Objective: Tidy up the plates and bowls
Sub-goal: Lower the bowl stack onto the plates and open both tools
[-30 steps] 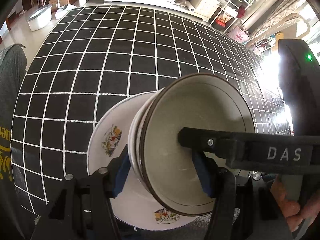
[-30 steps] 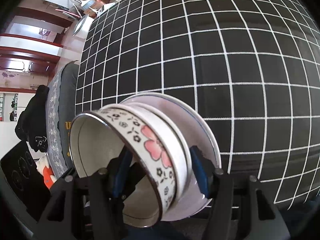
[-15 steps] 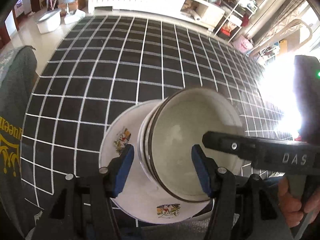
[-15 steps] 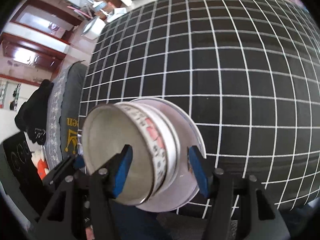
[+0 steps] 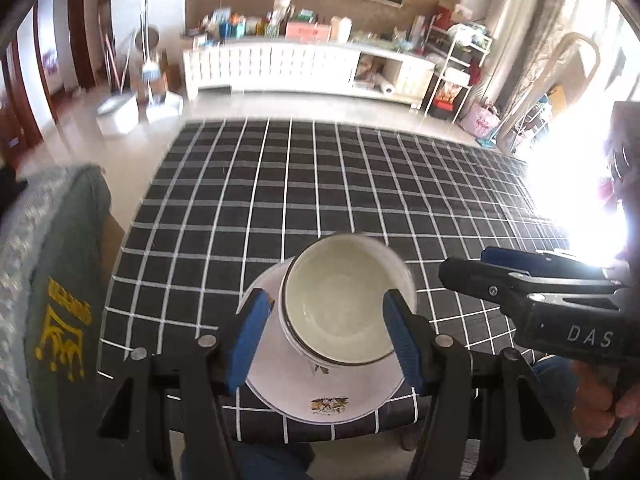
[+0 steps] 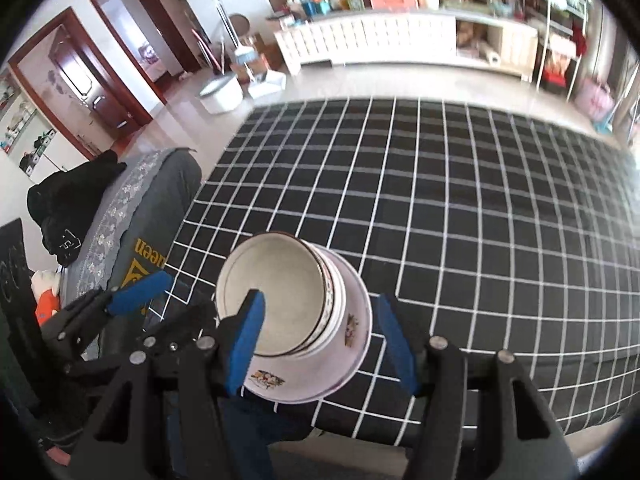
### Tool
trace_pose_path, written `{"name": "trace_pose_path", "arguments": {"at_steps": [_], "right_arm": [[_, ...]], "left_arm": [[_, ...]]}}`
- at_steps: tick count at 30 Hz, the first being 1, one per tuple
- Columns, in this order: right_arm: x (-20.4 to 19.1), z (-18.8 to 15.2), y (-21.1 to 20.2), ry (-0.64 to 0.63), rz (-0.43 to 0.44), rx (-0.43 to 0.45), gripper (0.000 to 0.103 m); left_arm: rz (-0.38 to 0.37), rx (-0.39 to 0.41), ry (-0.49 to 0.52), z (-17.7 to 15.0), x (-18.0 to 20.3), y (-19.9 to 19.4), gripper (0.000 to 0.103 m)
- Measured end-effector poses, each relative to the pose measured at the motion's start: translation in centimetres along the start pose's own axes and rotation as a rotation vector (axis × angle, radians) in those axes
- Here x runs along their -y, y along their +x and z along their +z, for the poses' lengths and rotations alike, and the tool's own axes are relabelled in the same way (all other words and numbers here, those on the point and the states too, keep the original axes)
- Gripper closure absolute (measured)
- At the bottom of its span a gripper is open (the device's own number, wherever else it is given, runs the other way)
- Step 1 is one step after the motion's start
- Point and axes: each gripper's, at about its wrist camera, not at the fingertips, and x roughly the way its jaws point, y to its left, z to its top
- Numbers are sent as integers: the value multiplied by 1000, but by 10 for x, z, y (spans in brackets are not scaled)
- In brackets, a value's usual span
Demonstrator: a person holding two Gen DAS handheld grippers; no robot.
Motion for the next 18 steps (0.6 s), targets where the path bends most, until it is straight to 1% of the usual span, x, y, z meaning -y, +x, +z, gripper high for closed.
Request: {"name": "trace_pose_path", "arguments": {"at_steps": [4,7,8,13,16,18], "right_arm": [[1,-6,-26,-13,-12,67,40],[2,-13,-42,-26,-35,114,40],[2,-16,-49,-33,-47,133,40],[4,-33,-76,-61,-97,213,40],[8,-44,-91,-57,-126,259,40],[11,-50,-99,-49,-140,290,39]], "left_arm": [[9,72,49,-1,16,-29,45],[39,139,98,-3,30,-49,45],[40,151,107,-5,35,-54,45],[32,209,112,-9,49,-77,45],[51,255,119,-15,56,-89,45],[45,277,136,-21,62,-96,45]]}}
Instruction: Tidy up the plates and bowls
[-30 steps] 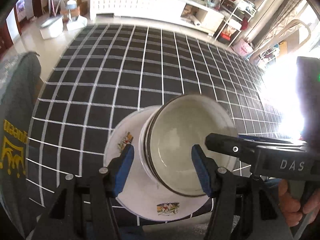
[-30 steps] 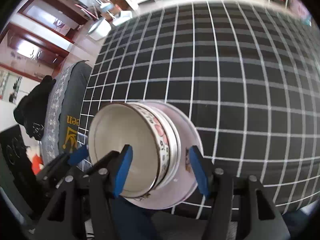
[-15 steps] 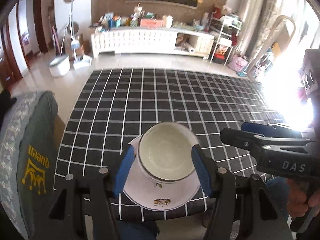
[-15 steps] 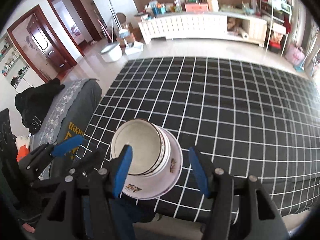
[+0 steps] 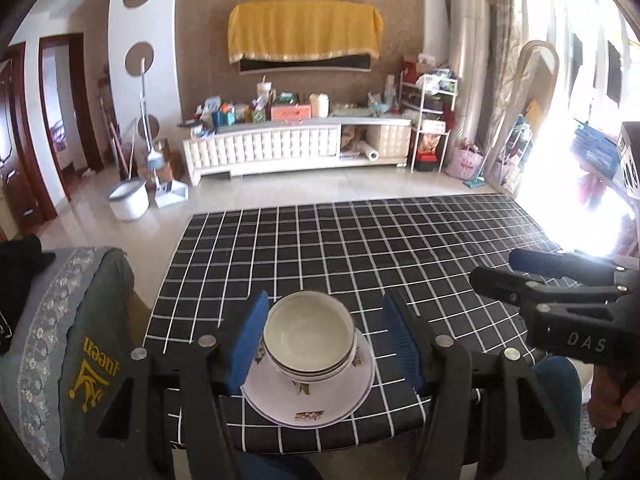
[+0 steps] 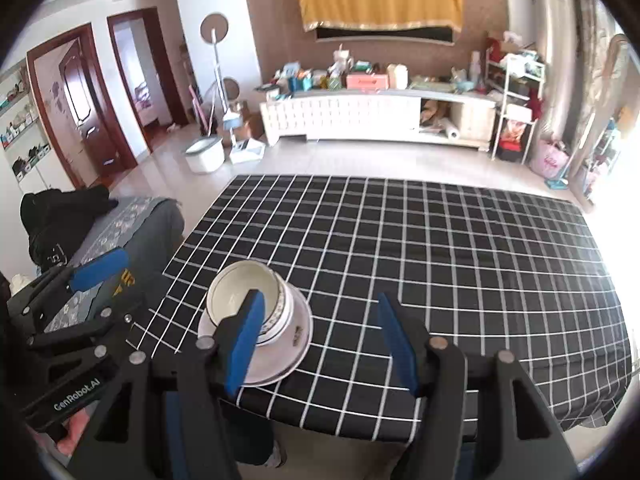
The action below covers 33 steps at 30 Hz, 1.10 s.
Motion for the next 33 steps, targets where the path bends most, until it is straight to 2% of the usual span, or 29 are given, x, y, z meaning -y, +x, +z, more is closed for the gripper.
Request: {"name": "trace_pose_path", "arguments": {"at_steps": [3,7,8,10,13,17,18,19,21,27,33], "right_arm": [[8,-8,-13,19,-22,36,37],[19,-20,-23,63,-18,56,34],[22,-24,-27,77,-15,65,33],[25,-30,-33,84,-26,87,25],[26,-39,-45,67,-49,133,17],[23,-51,-62,20,-122,228,8],[21,-54,-65,11,-139,252,3],[19,-57,-68,2,-146,271,0],[15,-61,-72,-24,-150,282,0],[12,-71,-77,-77,-163,280,0],[17,-75,-80,-66,-151,275,0]], "left_arm": [[0,19,8,-4,7,-10,44],[14,69,17,-10,13,-24,28],[17,77,15,-11,14,-25,27],[18,99,1,-15,15,-31,23],[22,130,-22,-23,15,-38,19],[28,156,-15,-29,26,-48,13],[21,164,-8,-31,29,-51,13],[14,178,8,-34,33,-54,8],[31,200,30,-41,42,-61,0],[34,211,28,-49,49,-68,0],[27,206,30,-57,51,-72,0]]}}
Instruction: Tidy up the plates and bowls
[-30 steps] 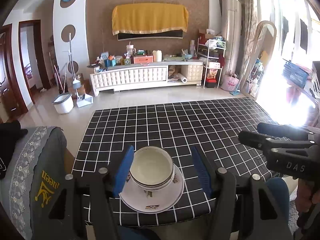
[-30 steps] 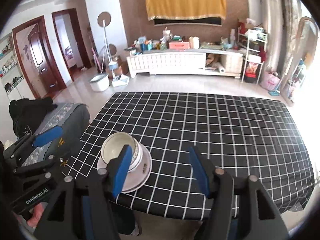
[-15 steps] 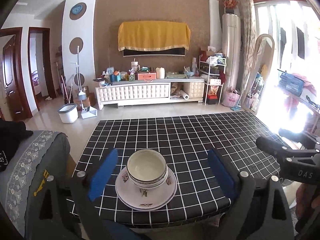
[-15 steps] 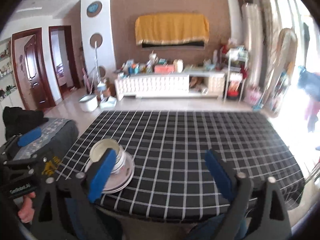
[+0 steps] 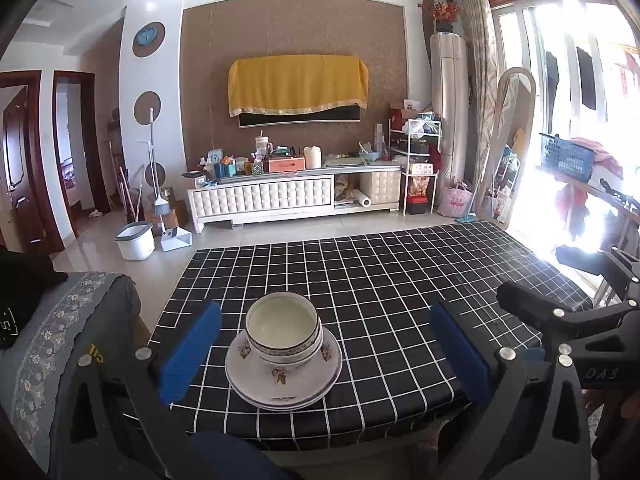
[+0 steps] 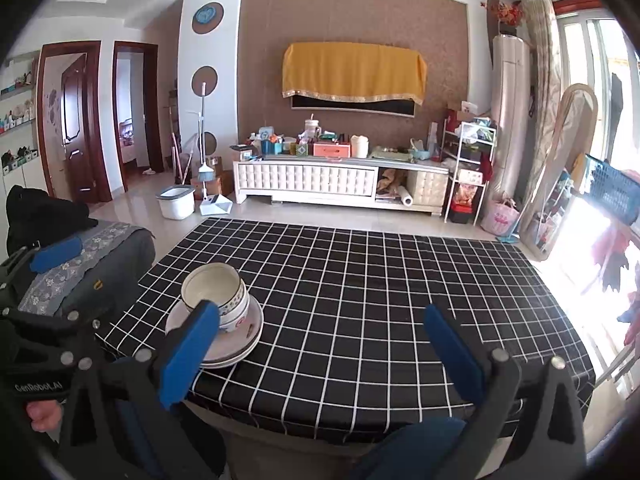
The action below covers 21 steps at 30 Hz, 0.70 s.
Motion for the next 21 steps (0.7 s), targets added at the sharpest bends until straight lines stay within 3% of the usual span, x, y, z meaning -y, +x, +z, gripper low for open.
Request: {"name": "trace_pose_path", "arguments": {"at_steps": [21], "right_arm": [[4,-7,-9,5,5,5,0]], "left_arm": [[-13,4,2,-1,1,-3,0]]}}
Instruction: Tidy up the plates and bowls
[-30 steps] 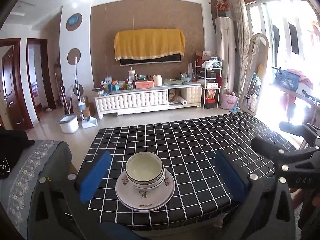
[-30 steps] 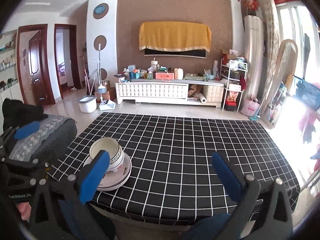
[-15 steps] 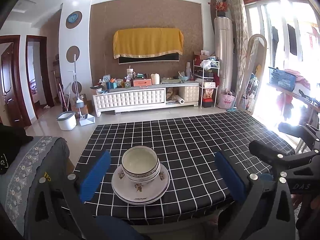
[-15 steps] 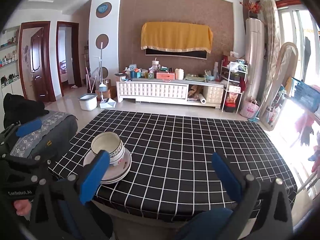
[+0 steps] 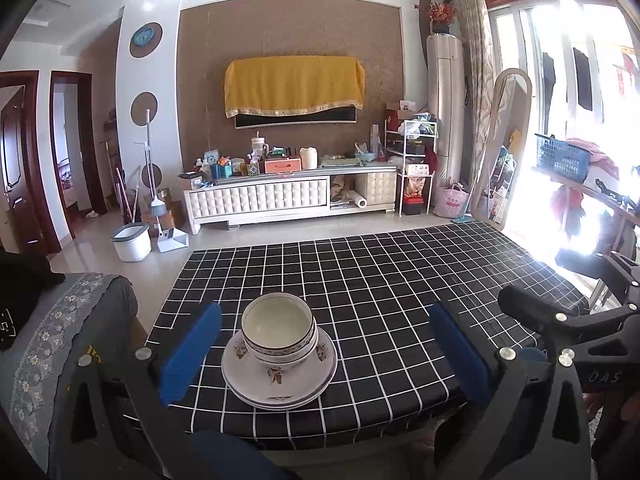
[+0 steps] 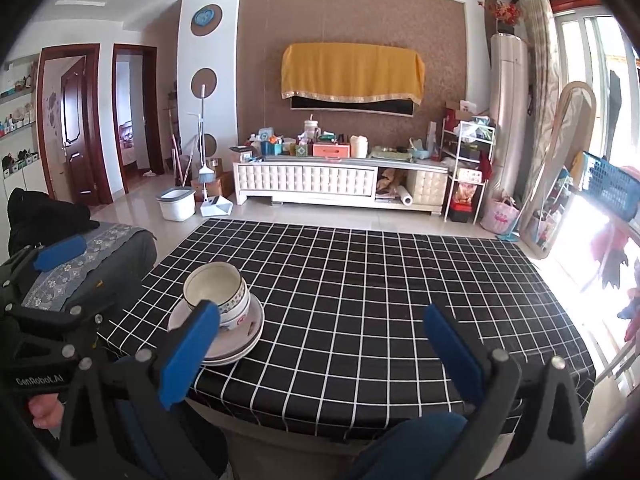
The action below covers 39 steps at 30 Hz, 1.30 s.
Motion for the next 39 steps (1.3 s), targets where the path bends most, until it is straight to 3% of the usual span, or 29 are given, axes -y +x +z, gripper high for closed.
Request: {"name": "trace_pose_path", "arguments": {"at_steps": [39], "right_arm": [[7,-3,0,8,9,-10,0]], "left_arm": [[-21,-12,-3,-3,4,-2,0]]}}
